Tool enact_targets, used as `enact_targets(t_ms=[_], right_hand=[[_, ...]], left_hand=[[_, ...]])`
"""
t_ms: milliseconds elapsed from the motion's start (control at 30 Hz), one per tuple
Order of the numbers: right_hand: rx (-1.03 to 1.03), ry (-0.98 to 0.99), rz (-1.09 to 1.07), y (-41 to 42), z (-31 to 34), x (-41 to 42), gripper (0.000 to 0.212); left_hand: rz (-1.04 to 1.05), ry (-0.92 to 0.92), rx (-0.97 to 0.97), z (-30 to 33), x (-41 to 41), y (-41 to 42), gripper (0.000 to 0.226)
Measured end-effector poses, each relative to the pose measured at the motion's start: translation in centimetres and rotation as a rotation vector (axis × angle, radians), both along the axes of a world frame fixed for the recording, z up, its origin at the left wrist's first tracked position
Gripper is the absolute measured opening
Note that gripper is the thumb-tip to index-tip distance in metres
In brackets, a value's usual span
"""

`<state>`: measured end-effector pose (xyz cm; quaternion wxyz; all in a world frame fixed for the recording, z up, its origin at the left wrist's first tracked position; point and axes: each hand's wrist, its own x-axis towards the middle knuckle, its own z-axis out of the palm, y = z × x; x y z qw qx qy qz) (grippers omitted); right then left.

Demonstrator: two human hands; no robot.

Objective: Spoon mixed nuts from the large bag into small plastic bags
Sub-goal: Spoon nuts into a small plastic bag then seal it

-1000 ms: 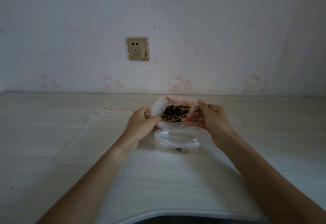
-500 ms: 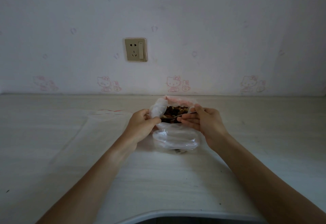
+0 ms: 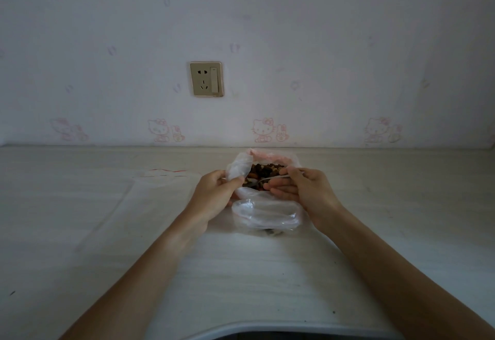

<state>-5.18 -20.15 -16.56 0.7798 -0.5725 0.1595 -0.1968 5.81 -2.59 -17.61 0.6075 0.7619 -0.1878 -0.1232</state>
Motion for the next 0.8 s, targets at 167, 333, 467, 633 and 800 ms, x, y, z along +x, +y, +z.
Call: enact_targets(t_ms=[167, 333, 467, 633, 800], right_hand=[[-0.002, 0.02, 0.039, 0.3, -0.1, 0.1, 0.028], [0.087, 0.011, 0.051, -0.2, 0.2, -0.1, 0.031], [0.096, 0.001, 0.018, -0.8, 0.2, -0.3, 0.031], [0.048, -0.023, -0.046, -1.8, 0.5, -0.8, 0.035], [-0.026, -0.069, -0.084, -2.6, 1.7, -1.2, 0.038]], left_hand=[[-0.011, 0.001, -0.004, 0.1, -0.4, 0.1, 0.013], [0.022, -0.001, -0.032, 0.5, -0.7, 0.2, 0.014], [0.05, -0.005, -0.048, 0.5, -0.8, 0.2, 0.018], [0.065, -0.075, 0.054, 0.8, -0.7, 0.9, 0.025], [0.188, -0.185, 0.23, 1.5, -1.4, 2.0, 0.036]])
